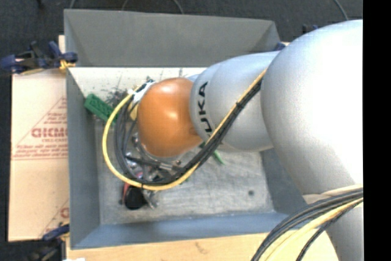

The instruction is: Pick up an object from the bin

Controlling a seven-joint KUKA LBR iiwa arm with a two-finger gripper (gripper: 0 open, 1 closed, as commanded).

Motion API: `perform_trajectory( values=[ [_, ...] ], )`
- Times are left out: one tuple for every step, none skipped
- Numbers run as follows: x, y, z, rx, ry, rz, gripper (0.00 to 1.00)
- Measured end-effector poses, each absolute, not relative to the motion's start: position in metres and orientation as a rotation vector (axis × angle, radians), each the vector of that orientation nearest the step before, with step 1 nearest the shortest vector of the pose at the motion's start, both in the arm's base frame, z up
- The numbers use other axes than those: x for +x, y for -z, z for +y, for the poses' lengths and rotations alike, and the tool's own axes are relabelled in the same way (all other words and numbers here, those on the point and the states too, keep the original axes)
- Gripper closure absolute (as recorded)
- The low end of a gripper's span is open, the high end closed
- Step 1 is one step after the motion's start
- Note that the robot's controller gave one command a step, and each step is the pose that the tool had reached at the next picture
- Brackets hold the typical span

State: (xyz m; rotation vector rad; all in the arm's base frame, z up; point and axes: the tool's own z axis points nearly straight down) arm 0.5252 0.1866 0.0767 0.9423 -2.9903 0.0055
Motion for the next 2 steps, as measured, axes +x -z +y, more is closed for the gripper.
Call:
perform_trajectory(
  values=[
    [0.525,-0.077,0.187,0.941,-0.005,-2.992,1.00],
    [0.519,-0.239,0.188,0.998,0.000,-2.989,1.00]
  ],
)
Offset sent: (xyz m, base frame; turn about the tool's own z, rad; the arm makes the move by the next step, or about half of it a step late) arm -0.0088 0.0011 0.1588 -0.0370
